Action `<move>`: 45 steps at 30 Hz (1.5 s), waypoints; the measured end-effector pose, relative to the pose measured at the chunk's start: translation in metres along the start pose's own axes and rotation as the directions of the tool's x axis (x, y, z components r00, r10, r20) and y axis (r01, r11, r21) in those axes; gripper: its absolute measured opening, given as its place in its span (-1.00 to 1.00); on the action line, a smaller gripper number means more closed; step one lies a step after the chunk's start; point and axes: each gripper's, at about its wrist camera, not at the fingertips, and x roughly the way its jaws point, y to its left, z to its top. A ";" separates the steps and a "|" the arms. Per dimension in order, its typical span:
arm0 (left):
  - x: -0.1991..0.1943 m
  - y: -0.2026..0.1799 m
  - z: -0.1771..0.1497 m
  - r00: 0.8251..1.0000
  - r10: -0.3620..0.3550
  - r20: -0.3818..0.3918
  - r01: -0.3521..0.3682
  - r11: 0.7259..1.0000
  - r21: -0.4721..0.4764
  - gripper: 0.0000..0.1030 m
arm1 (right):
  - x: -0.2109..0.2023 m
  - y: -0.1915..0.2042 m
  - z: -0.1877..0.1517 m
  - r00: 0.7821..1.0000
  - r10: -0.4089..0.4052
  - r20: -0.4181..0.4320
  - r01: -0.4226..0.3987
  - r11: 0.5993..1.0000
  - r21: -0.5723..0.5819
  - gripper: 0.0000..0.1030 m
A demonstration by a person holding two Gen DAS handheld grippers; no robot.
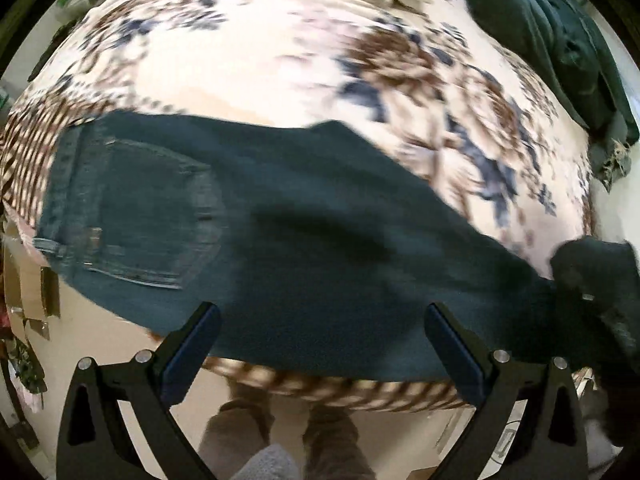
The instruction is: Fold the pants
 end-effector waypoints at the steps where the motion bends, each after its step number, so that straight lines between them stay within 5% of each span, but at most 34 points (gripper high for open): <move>1: -0.001 0.012 0.001 1.000 0.004 0.002 -0.004 1.000 -0.009 1.00 | 0.019 0.010 -0.011 0.999 -0.001 -0.045 0.000 1.000 -0.014 -0.82; 3: -0.003 0.038 0.002 1.000 0.014 0.007 -0.013 1.000 -0.026 1.00 | 0.060 0.039 -0.033 0.986 -0.031 -0.166 0.027 0.999 -0.030 -0.56; 5: -0.004 0.060 0.005 1.000 0.028 0.010 -0.028 0.999 -0.047 1.00 | 0.088 0.064 -0.049 0.963 -0.036 -0.268 0.024 0.998 -0.050 0.17; 9: -0.007 0.089 0.008 0.999 0.050 0.019 -0.048 0.996 -0.081 1.00 | 0.082 0.098 -0.054 0.953 0.098 -0.288 -0.114 0.993 -0.041 0.41; 12: -0.012 0.092 0.010 0.999 0.034 0.028 -0.031 0.996 -0.087 1.00 | 0.052 0.085 -0.047 0.969 0.102 -0.225 -0.100 0.995 0.016 0.46; 16: -0.007 0.065 0.016 0.999 -0.038 0.018 0.039 0.997 -0.059 1.00 | 0.005 0.024 -0.025 0.987 -0.045 -0.152 0.055 0.996 0.068 0.52; 19: 0.013 0.024 0.023 0.994 -0.103 -0.028 0.103 0.995 0.000 1.00 | -0.015 -0.017 -0.015 0.972 -0.182 -0.146 0.193 0.979 0.065 0.54; 24: 0.072 -0.039 0.033 0.989 -0.044 -0.141 0.060 0.992 0.109 0.97 | -0.043 -0.082 0.004 0.950 -0.281 -0.138 0.296 0.950 0.099 0.55; 27: 0.091 -0.055 0.034 0.990 -0.004 -0.140 0.027 0.986 0.166 0.20 | -0.048 -0.098 0.014 0.947 -0.291 -0.135 0.305 0.948 0.095 0.55; 28: 0.089 -0.057 0.034 0.994 -0.020 -0.109 0.040 0.983 0.180 -0.41 | -0.048 -0.101 0.015 0.949 -0.286 -0.135 0.299 0.950 0.090 0.55; 29: 0.085 -0.058 0.035 0.993 -0.046 -0.112 0.066 0.982 0.179 -0.47 | -0.047 -0.103 0.016 0.949 -0.281 -0.143 0.295 0.952 0.087 0.55; 31: 0.075 -0.052 0.037 0.993 -0.040 -0.114 0.055 0.990 0.129 -0.40 | -0.040 -0.101 0.014 0.951 -0.266 -0.158 0.282 0.956 0.086 0.55; 34: 0.059 -0.027 0.036 0.980 -0.122 -0.155 0.116 0.992 -0.051 -0.39 | -0.033 -0.099 0.009 0.957 -0.221 -0.190 0.240 0.967 0.082 0.55; 38: 0.050 -0.004 0.020 0.953 -0.231 -0.195 0.174 0.946 -0.272 -0.14 | -0.025 -0.089 0.000 0.958 -0.182 -0.220 0.198 0.979 0.051 0.55; 45: 0.085 -0.031 -0.002 0.946 -0.140 -0.292 0.070 0.969 -0.236 -0.21 | -0.015 -0.087 -0.003 0.954 -0.176 -0.242 0.190 0.981 0.036 0.55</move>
